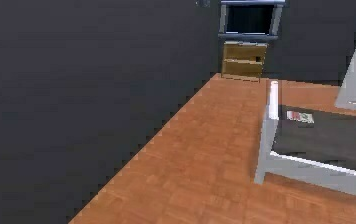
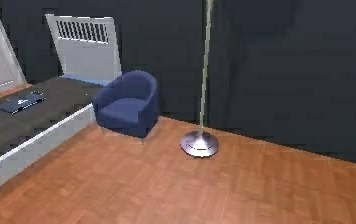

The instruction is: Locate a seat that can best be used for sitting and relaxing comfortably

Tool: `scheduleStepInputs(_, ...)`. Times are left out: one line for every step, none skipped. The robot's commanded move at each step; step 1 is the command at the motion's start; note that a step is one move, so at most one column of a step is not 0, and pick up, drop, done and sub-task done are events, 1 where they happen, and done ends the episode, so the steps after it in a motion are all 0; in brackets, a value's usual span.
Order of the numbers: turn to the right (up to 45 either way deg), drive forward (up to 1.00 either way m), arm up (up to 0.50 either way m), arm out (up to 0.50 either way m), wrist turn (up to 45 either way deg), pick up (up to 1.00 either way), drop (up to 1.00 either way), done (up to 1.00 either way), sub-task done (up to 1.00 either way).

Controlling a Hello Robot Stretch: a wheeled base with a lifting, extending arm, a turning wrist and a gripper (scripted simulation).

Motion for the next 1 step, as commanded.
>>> scheduleStepInputs(0.0,1.00,0.00,0.00,0.0,0.00,0.00,0.00,0.00)
